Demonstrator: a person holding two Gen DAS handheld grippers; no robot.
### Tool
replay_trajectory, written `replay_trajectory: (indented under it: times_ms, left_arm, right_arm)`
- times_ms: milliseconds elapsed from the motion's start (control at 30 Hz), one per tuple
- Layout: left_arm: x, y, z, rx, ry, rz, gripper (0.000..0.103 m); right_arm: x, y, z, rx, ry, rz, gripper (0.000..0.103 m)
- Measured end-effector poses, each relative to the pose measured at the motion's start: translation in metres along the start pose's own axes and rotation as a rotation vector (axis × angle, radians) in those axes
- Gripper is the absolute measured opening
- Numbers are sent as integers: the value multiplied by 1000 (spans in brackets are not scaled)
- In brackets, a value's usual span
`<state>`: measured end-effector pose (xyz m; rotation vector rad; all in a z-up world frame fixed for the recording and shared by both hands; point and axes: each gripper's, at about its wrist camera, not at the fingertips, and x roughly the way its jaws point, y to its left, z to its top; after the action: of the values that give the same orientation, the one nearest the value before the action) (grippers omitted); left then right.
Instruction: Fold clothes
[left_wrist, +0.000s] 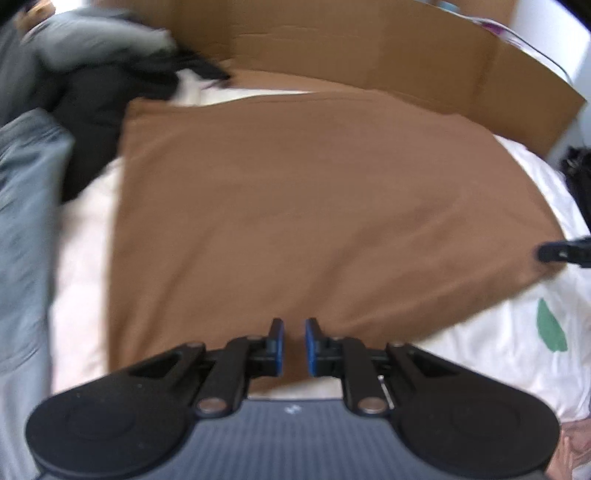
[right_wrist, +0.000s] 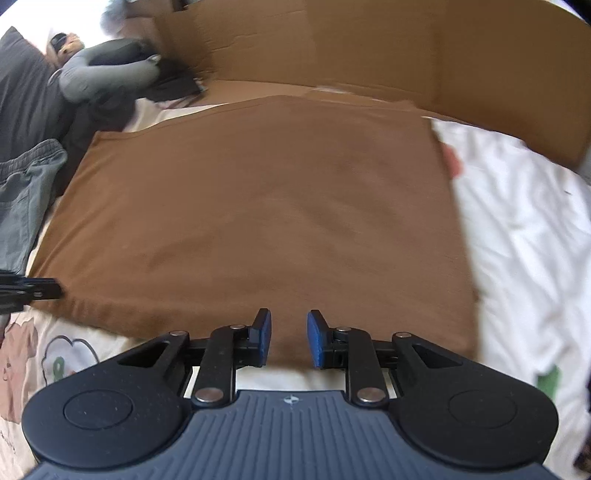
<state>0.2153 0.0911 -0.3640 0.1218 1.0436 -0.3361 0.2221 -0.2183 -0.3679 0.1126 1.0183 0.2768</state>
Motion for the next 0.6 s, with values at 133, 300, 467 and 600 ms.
replay_trajectory:
  times_ms: [133, 300, 467, 600]
  left_arm:
    - [15, -33, 11, 20, -12, -84, 14]
    - [32, -69, 16, 51, 43, -166, 16]
    - [45, -77, 13, 102, 79, -138, 21]
    - [41, -73, 9, 135, 87, -92, 23]
  right_arm:
    - [12, 26, 4, -64, 6, 18, 31]
    - [20, 44, 2, -59, 21, 22, 33]
    - [26, 47, -8, -103, 74, -49, 34]
    - [13, 30, -17, -54, 77, -93, 34]
